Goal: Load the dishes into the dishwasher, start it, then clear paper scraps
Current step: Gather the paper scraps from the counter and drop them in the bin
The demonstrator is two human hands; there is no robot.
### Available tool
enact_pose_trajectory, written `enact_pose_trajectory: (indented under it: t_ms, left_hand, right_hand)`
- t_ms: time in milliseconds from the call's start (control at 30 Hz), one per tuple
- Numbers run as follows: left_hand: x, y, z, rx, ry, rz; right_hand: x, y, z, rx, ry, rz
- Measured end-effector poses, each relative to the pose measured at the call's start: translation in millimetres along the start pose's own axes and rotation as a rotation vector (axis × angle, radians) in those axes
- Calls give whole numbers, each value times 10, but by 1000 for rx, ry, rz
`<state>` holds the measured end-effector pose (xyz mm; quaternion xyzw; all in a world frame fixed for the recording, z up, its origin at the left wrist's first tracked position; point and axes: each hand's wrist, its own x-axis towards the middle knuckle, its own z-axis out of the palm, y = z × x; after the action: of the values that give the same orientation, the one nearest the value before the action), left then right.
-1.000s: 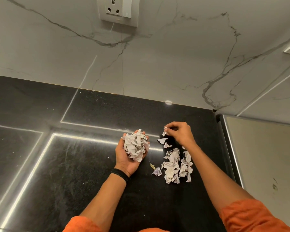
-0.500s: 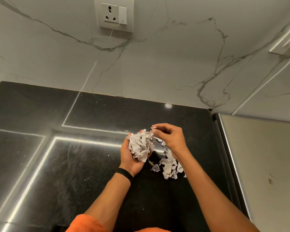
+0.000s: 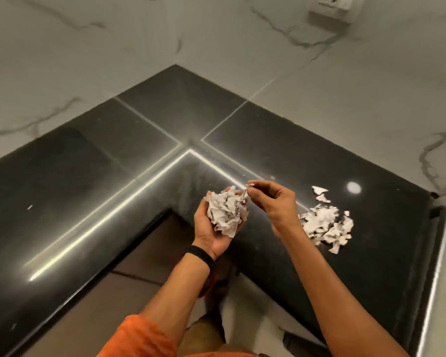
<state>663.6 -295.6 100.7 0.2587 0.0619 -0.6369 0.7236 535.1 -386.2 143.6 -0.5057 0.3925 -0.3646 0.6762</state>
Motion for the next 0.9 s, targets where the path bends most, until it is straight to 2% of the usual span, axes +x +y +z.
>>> enact_pose_trajectory:
  t_ms: [133,267,400,500,700,833,900]
  left_hand:
    - [-597,13,-523,-56,63,117]
    - [-1107,9,-983,-83,162,174]
    - [-1416,37,-1371,-81,284,176]
    - [-1462,82,-1633,-115,302,127]
    - [-952,54,-2718,-97,409,46]
    - [-311,-152,-3787,-68,443,26]
    - [5,-285,-4286,-68,451,0]
  right_hand:
    - [-431,311,361,-27,-112,13]
    - [-870,559,663,-55,-147,45]
    - [-1164,887,857,-180,-180,75]
    - [-1256,1287,949,-258,-163,131]
    - [-1089,2479,1078,-333,-67,216]
    - [-710,3743,1004,-439,10,249]
    - [-531,4305,884,-483,-10,273]
